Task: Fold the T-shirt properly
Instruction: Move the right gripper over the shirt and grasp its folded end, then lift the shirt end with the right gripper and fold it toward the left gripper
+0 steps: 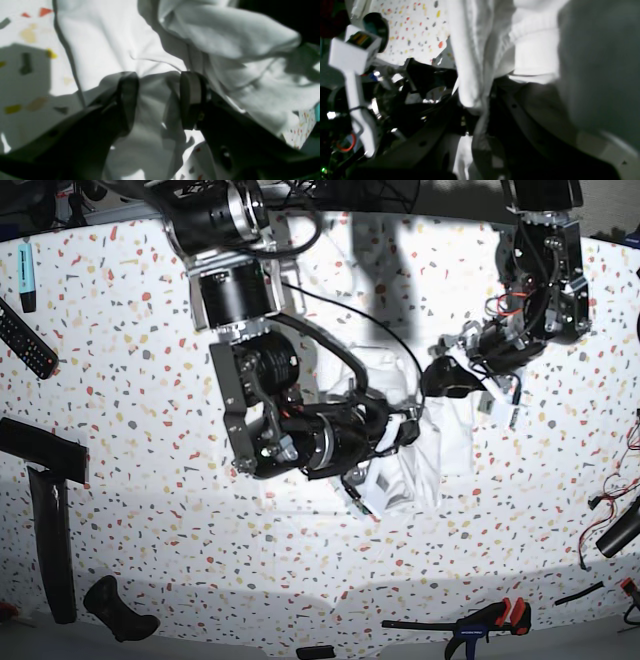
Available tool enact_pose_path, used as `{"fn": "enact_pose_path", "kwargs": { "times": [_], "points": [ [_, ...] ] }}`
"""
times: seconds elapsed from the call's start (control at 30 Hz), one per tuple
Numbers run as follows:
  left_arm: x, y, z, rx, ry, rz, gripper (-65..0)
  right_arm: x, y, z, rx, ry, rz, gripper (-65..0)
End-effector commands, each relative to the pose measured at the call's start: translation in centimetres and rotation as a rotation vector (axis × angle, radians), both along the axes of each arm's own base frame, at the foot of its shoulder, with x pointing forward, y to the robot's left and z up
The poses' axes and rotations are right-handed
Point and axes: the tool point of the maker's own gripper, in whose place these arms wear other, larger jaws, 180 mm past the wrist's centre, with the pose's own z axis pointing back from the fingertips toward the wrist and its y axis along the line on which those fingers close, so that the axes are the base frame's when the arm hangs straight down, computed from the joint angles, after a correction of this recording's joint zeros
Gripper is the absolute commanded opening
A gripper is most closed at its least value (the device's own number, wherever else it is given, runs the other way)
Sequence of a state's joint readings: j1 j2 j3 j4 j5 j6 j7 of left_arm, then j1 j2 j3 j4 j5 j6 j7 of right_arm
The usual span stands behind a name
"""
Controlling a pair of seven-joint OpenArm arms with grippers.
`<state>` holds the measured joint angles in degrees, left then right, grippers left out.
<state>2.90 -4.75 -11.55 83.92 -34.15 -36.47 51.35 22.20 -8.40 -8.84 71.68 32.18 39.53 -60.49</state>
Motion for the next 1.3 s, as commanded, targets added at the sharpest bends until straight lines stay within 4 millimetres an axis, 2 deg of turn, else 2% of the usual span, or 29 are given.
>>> {"fn": "enact_pose_path", "kwargs": {
  "times": [0.0,0.17,0.33,0.37,0.47,0.53,0.57,0.9,1.0,1.13,1.27],
  "points": [
    [0.2,-0.1,0.8,0.015,-0.019,-0.029,-38.1,0.9,0.9,2.2,0.05,-0.054,0.007,-65.0],
    [0.0,0.1,3.3,0.099,-0.059,-0.094,-38.1,0.8,0.9,2.2,0.05,-0.053,0.007,-65.0],
    [0.2,1.9,7.5,0.264,-0.16,-0.151,-38.1,0.6,1.1,2.5,0.076,-0.04,0.017,-63.0],
    [0.4,2.7,8.2,0.306,-0.177,-0.136,-38.1,0.2,1.4,2.8,0.098,-0.025,0.03,-60.0],
    [1.3,5.3,9.8,0.41,-0.214,-0.052,-38.1,-0.9,2.5,4.7,0.225,0.026,0.076,-42.1],
    [1.6,6.2,10.5,0.44,-0.232,-0.022,-38.1,-1.4,3.0,6.2,0.317,0.047,0.096,-32.2],
    [1.7,6.5,10.6,0.444,-0.234,-0.015,-38.1,-1.6,3.2,6.9,0.359,0.054,0.103,-30.5],
    [1.6,6.8,10.5,0.456,-0.23,-0.017,-38.1,-2.6,3.8,12.3,0.669,0.108,0.151,-30.5],
    [1.7,7.8,10.1,0.52,-0.219,-0.002,-38.1,-2.6,3.8,12.4,0.673,0.108,0.153,-30.5],
    [1.8,10.4,9.4,0.673,-0.189,0.042,-38.1,-2.5,3.8,12.5,0.673,0.105,0.154,-30.5],
    [2.1,12.0,9.7,0.68,-0.167,0.152,-38.1,-1.5,3.8,12.4,0.603,0.06,0.147,-30.5]
  ]
}}
